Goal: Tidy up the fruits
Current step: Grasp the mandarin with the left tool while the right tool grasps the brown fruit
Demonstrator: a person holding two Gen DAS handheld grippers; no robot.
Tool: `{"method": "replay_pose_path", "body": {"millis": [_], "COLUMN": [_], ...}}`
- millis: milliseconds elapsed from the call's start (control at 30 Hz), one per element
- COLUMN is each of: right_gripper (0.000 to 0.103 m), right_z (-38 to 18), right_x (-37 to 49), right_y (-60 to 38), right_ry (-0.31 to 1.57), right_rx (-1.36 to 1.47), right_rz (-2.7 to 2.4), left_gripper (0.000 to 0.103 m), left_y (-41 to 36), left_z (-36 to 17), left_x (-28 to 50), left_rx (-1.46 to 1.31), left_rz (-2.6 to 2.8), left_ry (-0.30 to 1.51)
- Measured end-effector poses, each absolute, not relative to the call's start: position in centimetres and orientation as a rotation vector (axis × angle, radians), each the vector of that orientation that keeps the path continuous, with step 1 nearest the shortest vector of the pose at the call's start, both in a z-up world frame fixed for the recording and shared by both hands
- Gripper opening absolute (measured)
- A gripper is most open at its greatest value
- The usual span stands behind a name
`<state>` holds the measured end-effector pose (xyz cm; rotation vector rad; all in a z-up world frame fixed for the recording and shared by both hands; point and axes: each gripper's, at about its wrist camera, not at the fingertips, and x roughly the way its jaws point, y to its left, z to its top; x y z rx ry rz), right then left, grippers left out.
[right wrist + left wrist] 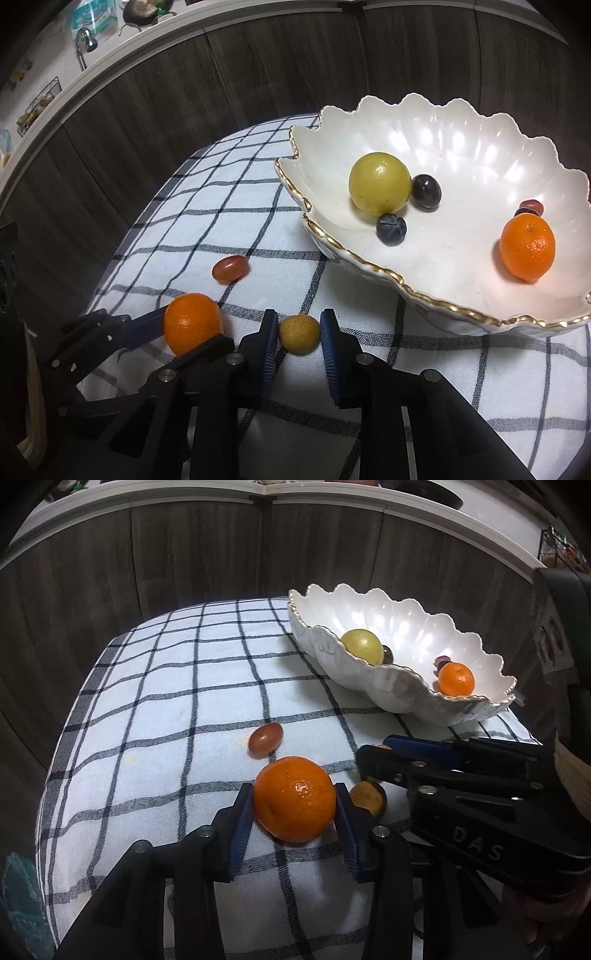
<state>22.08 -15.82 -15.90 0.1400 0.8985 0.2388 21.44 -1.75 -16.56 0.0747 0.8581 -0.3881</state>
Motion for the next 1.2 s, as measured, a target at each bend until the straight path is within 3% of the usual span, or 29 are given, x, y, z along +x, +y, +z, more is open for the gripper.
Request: {"method": "replay_pose_path", "body": {"millis": [1200], "right_gripper": [0.025], "right_z": [-7.6], "right_x": [16.9], "right_y": [-16.7], "right_ry": [0.699], "right_rx": [0.085], "right_rz": [0.223], "left_gripper": [0.041], "left_y": [-0.9], "left_z": [-8.8], "left_x": [18.5], "left_rx": [0.039], "left_rz": [-0.286], "left_ry": [0.726]}}
